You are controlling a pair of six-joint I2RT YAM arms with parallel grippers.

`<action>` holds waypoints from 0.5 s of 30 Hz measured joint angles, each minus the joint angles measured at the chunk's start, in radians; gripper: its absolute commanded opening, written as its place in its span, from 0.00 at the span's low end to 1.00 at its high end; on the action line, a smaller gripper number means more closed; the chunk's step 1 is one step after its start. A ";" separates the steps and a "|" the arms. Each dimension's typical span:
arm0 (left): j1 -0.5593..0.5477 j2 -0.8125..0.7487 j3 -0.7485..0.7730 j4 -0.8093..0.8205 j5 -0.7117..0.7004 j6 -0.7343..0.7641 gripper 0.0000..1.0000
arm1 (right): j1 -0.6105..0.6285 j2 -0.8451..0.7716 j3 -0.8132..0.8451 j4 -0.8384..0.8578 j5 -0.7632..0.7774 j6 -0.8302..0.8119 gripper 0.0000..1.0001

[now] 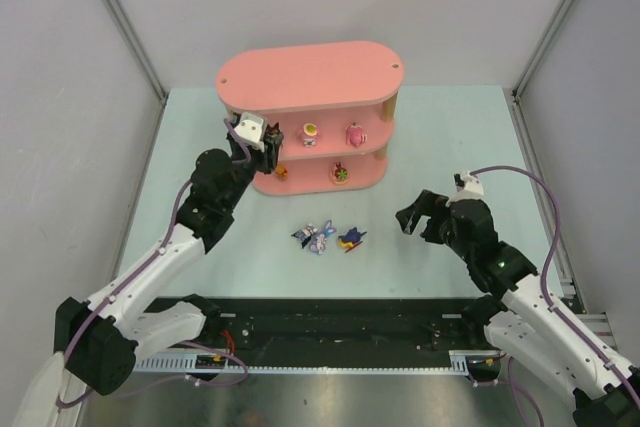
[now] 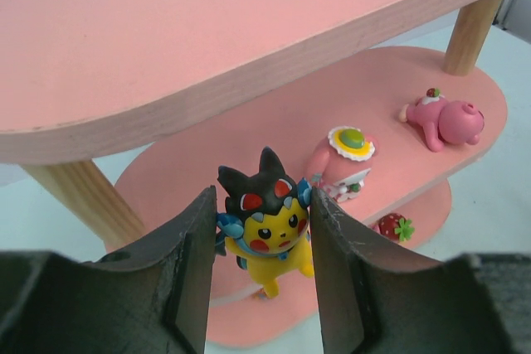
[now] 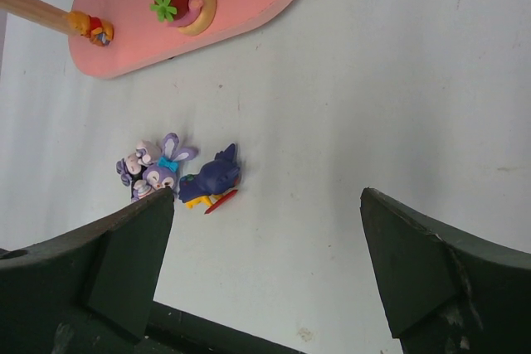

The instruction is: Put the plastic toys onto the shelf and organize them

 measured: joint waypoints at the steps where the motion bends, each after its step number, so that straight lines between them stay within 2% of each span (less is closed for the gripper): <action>1: 0.011 0.010 0.000 0.013 0.016 0.002 0.00 | -0.003 0.002 0.000 0.004 -0.004 -0.005 1.00; 7: 0.069 0.074 -0.008 0.088 0.119 0.006 0.00 | -0.018 0.030 0.000 0.037 -0.042 -0.041 1.00; 15: 0.083 0.134 -0.043 0.188 0.182 0.030 0.00 | -0.023 0.034 0.000 0.086 -0.077 -0.083 1.00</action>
